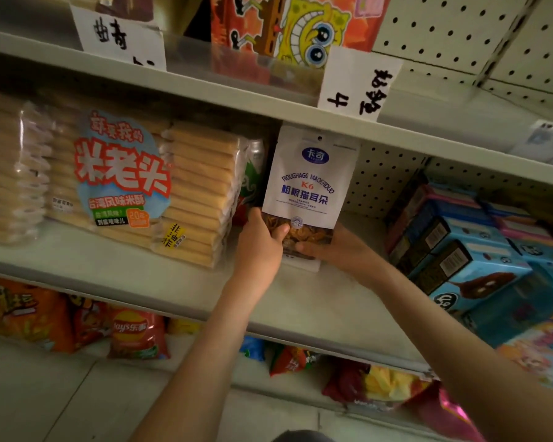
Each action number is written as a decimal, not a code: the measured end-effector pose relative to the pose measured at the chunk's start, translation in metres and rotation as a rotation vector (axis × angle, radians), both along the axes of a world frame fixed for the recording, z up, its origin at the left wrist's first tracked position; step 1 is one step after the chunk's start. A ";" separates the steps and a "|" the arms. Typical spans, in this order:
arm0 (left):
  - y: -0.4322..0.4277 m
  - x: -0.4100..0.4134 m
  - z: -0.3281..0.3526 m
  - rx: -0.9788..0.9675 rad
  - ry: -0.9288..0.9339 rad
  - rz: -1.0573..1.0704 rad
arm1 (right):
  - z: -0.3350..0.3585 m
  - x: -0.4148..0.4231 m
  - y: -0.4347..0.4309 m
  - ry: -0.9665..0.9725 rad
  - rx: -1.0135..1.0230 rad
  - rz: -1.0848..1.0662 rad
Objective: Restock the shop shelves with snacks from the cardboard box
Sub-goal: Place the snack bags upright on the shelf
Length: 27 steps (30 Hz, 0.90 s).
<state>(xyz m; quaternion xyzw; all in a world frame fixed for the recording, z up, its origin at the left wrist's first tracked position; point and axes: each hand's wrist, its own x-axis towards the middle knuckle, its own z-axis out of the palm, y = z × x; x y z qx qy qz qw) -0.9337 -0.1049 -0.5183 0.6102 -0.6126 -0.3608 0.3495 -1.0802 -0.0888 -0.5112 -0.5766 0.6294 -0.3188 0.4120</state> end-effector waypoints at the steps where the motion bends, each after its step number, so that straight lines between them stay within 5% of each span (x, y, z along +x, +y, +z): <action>1: 0.002 0.000 0.001 0.032 -0.013 0.005 | 0.004 0.001 0.002 -0.019 0.024 -0.008; 6: 0.028 0.007 0.016 0.257 -0.233 -0.058 | 0.025 0.015 0.019 0.124 0.191 -0.118; 13: 0.082 0.040 0.083 0.481 -0.262 -0.152 | 0.091 0.057 0.065 0.362 0.482 -0.191; 19: 0.148 0.111 0.148 0.685 -0.301 -0.130 | 0.165 0.124 0.111 0.399 0.520 0.113; 27: 0.237 0.212 0.274 0.904 -0.238 0.160 | 0.280 0.241 0.157 0.309 0.491 0.455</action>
